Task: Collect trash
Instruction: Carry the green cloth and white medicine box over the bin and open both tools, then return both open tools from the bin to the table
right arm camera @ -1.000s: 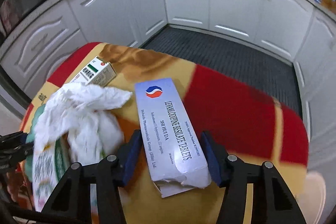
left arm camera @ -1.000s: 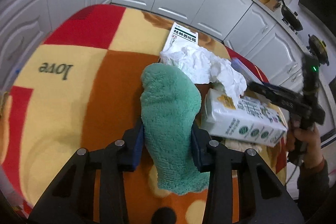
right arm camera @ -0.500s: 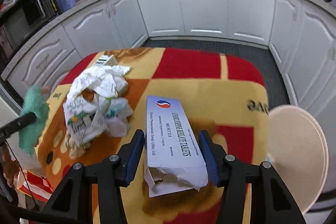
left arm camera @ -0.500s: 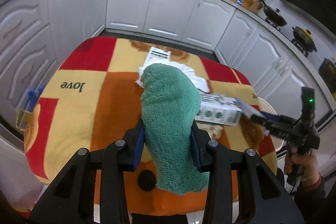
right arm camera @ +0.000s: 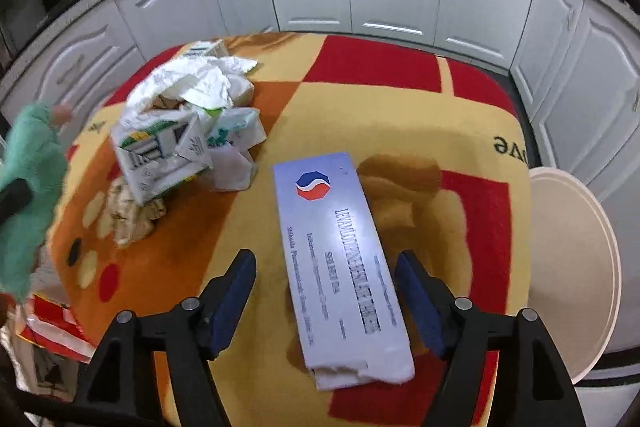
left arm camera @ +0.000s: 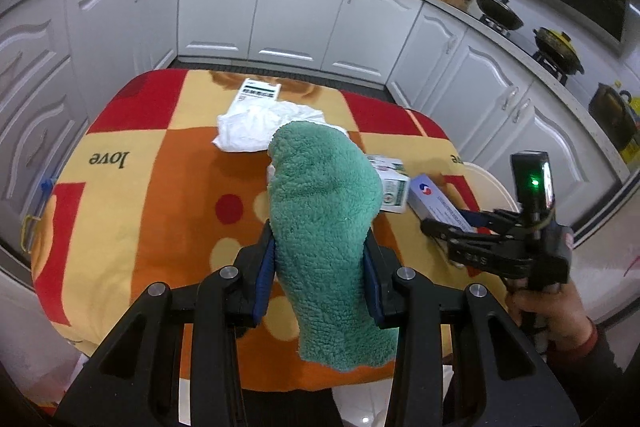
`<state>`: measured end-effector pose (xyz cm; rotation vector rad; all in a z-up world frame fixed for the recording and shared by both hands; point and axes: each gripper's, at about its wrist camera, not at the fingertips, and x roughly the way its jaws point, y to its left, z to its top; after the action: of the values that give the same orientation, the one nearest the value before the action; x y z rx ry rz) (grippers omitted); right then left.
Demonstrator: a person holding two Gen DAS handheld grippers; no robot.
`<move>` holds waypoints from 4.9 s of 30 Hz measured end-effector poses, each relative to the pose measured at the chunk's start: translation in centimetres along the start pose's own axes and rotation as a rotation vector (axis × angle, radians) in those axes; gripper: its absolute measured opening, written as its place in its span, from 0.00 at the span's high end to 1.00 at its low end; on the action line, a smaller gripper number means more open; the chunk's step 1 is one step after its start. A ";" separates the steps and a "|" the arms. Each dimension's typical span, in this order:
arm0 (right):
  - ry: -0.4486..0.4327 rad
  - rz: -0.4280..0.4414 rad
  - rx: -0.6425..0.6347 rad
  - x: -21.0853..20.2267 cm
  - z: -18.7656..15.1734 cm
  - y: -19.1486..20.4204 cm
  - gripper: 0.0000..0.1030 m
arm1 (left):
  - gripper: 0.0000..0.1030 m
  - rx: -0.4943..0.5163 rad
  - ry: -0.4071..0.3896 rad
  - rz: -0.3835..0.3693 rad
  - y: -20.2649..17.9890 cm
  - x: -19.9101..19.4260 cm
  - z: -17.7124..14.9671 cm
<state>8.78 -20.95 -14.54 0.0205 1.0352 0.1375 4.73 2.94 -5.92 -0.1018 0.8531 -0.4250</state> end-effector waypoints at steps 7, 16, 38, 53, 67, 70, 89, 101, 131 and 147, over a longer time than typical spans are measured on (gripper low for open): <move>-0.084 0.029 0.038 -3.1 -0.5 -1.1 0.57 | 0.66 0.038 -0.009 -0.048 -2.6 -0.1 0.3; -0.191 0.022 0.115 -8.5 -1.6 -3.7 0.57 | 0.66 0.109 -0.011 -0.099 -7.6 1.1 1.7; -0.289 -0.159 0.352 -14.6 -5.3 -15.8 0.57 | 0.66 0.319 -0.017 -0.175 -21.9 7.7 5.2; -0.239 -0.207 0.477 -12.1 -6.9 -21.3 0.57 | 0.66 0.376 0.042 -0.184 -27.7 14.5 4.9; -0.203 -0.253 0.541 -10.2 -7.2 -24.1 0.52 | 0.57 0.349 0.077 -0.192 -28.6 17.5 4.5; -0.199 -0.264 0.547 -10.2 -7.4 -24.2 0.51 | 0.45 0.331 0.083 -0.210 -28.4 17.7 4.5; -0.229 -0.259 0.499 -11.4 -7.0 -21.3 0.37 | 0.41 0.299 0.018 -0.163 -25.8 14.1 4.3; -0.256 -0.232 0.416 -12.3 -5.4 -16.2 0.31 | 0.41 0.224 -0.039 -0.087 -19.0 8.9 4.1; -0.264 -0.167 0.191 -11.7 -1.5 -4.9 0.26 | 0.41 0.018 -0.143 0.158 -1.3 0.4 3.1; -0.196 -0.012 0.144 -8.3 0.6 -0.9 0.23 | 0.40 -0.075 -0.050 0.173 4.8 2.1 4.1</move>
<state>5.26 -22.80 -7.23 0.1557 0.8479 0.0491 10.58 6.11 -5.90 -0.1062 0.8211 -0.2276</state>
